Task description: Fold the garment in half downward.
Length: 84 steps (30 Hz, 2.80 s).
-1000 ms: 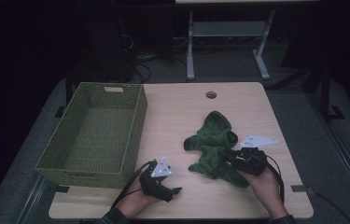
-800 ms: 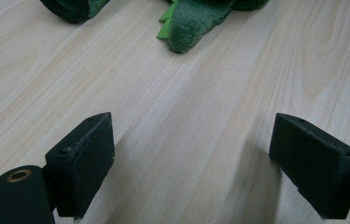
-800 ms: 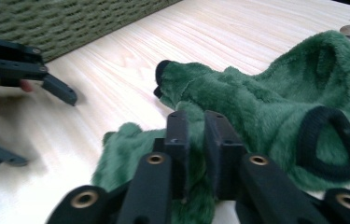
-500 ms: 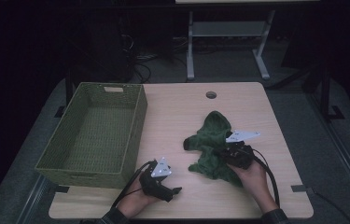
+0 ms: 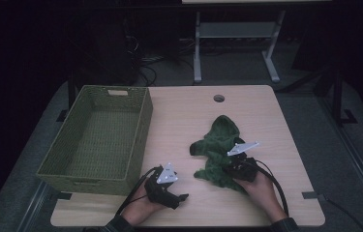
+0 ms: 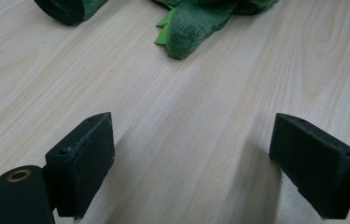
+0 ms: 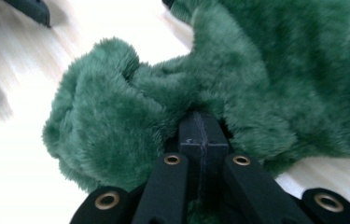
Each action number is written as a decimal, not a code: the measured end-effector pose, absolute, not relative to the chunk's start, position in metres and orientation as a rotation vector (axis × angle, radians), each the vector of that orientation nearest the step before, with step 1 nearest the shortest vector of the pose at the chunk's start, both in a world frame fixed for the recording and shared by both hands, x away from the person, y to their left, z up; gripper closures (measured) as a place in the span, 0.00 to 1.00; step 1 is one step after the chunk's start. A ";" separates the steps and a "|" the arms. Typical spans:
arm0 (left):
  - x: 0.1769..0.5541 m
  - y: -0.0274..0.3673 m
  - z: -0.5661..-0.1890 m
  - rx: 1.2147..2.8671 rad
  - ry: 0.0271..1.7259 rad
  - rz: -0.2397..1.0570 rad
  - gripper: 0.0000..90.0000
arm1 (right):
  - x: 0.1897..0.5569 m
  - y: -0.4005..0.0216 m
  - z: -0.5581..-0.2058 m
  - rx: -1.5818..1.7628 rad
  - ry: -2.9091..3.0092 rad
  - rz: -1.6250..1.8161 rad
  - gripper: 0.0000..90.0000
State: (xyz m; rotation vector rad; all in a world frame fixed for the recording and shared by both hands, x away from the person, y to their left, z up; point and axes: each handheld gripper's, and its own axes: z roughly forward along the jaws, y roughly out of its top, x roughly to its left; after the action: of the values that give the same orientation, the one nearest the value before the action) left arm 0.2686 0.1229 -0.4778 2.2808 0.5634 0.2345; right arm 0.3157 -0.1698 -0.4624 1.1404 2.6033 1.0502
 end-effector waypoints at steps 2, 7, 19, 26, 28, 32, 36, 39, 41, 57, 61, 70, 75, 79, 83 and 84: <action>0.269 0.123 -0.478 2.281 0.565 0.233 0.15 | 0.318 -0.170 -0.464 1.157 2.604 1.059 1.00; 0.269 0.123 -0.478 2.281 0.566 0.233 0.15 | 0.314 -0.168 -0.462 1.124 2.582 1.043 0.99; 0.269 0.123 -0.478 2.282 0.563 0.237 0.15 | 0.301 -0.164 -0.444 1.050 2.571 1.192 0.98; 0.269 0.123 -0.478 2.282 0.563 0.236 0.15 | 0.300 -0.155 -0.459 1.021 2.616 1.103 1.00; 0.269 0.123 -0.478 2.281 0.565 0.233 0.15 | 0.298 -0.158 -0.455 1.006 2.580 1.121 0.98; 0.269 0.123 -0.478 2.280 0.566 0.232 0.15 | 0.288 -0.177 -0.435 0.994 2.493 1.220 0.95; 0.269 0.122 -0.478 2.278 0.567 0.232 0.15 | 0.277 -0.203 -0.430 1.056 2.438 1.207 0.93; 0.269 0.123 -0.478 2.282 0.563 0.231 0.14 | 0.268 -0.224 -0.433 1.098 2.410 1.196 0.90; 0.269 0.123 -0.478 2.282 0.563 0.231 0.14 | 0.260 -0.235 -0.434 1.127 2.400 1.184 0.89; 0.269 0.123 -0.478 2.282 0.563 0.231 0.14 | 0.221 -0.277 -0.461 1.270 2.423 1.095 0.75; 0.269 0.122 -0.478 2.281 0.564 0.231 0.14 | 0.214 -0.275 -0.465 1.246 2.466 1.106 0.74; 0.269 0.122 -0.478 2.281 0.564 0.231 0.14 | 0.218 -0.272 -0.467 1.238 2.490 1.121 0.94; 0.269 0.122 -0.478 2.281 0.565 0.232 0.14 | 0.219 -0.275 -0.460 1.217 2.462 1.166 0.95; 0.269 0.122 -0.478 2.280 0.564 0.232 0.14 | 0.225 -0.271 -0.450 1.146 2.447 1.203 0.94; 0.269 0.122 -0.478 2.281 0.563 0.234 0.14 | 0.236 -0.260 -0.439 1.047 2.435 1.236 0.94; 0.269 0.122 -0.478 2.282 0.563 0.234 0.14 | 0.238 -0.258 -0.437 1.037 2.435 1.240 0.94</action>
State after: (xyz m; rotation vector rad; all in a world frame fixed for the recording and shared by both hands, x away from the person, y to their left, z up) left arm 0.2694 0.1222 -0.4778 2.2817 0.5628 0.2344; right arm 0.2376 -0.2575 -0.4370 1.0365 2.4354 1.2395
